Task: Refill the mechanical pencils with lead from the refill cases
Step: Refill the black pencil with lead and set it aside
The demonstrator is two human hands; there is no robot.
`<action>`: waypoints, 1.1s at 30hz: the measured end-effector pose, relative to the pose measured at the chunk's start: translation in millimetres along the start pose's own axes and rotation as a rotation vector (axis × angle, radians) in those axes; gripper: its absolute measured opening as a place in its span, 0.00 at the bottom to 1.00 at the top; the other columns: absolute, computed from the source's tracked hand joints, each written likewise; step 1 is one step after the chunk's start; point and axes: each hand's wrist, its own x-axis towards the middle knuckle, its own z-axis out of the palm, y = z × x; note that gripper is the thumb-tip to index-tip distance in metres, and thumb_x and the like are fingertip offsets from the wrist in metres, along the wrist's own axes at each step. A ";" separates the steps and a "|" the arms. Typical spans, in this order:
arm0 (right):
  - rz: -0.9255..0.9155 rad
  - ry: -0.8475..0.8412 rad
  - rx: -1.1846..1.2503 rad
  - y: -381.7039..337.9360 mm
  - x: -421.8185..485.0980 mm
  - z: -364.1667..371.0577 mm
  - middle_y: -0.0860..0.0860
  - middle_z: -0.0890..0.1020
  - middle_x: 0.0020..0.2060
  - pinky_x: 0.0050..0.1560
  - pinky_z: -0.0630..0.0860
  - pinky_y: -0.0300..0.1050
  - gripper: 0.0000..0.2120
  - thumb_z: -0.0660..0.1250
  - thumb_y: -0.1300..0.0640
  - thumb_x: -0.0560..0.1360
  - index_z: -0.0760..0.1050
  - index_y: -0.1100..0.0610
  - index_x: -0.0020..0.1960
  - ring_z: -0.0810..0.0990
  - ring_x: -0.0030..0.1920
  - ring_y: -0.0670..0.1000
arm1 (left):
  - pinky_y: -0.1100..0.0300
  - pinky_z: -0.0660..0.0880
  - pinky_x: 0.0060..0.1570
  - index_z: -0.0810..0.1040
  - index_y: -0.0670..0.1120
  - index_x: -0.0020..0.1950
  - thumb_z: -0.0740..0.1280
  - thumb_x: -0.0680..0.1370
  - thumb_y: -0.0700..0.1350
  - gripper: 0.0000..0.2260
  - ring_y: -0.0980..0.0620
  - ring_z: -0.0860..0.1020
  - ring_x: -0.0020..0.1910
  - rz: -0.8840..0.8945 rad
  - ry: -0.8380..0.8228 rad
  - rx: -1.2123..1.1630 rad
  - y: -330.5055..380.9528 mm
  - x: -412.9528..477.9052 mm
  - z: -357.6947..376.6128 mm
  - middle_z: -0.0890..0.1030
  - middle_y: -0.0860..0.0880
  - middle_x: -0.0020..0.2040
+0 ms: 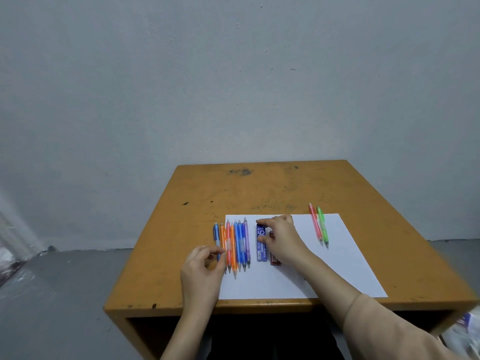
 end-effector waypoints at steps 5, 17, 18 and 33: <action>0.004 -0.023 -0.051 2.3 -1.3 2.3 0.51 0.76 0.62 0.63 0.62 0.44 0.19 0.62 0.56 0.79 0.70 0.54 0.70 0.61 0.66 0.52 | 0.75 0.72 0.35 0.81 0.50 0.46 0.73 0.72 0.45 0.04 0.60 0.77 0.46 -0.005 -0.008 0.012 0.7 -0.2 0.0 0.79 0.57 0.46; 0.001 -0.010 -0.036 0.2 -4.7 -1.0 0.51 0.75 0.63 0.64 0.63 0.43 0.16 0.63 0.55 0.79 0.74 0.54 0.67 0.61 0.67 0.51 | 0.77 0.70 0.36 0.81 0.49 0.45 0.73 0.72 0.45 0.04 0.60 0.77 0.45 -0.007 0.003 0.014 2.9 -0.8 -0.6 0.79 0.56 0.46; -0.003 0.006 -0.013 -0.5 -5.6 -2.5 0.51 0.75 0.63 0.63 0.63 0.42 0.16 0.63 0.56 0.79 0.74 0.54 0.66 0.61 0.68 0.51 | 0.77 0.70 0.35 0.81 0.49 0.46 0.73 0.72 0.45 0.04 0.60 0.77 0.46 -0.008 0.001 0.016 2.8 -1.0 -0.7 0.79 0.56 0.46; 0.113 0.256 0.174 14.4 -26.9 -29.8 0.50 0.80 0.54 0.43 0.67 0.33 0.14 0.65 0.62 0.77 0.78 0.54 0.62 0.74 0.44 0.43 | 0.75 0.71 0.33 0.81 0.50 0.46 0.73 0.73 0.45 0.04 0.61 0.77 0.45 -0.024 0.000 0.019 2.9 -1.7 0.2 0.78 0.57 0.45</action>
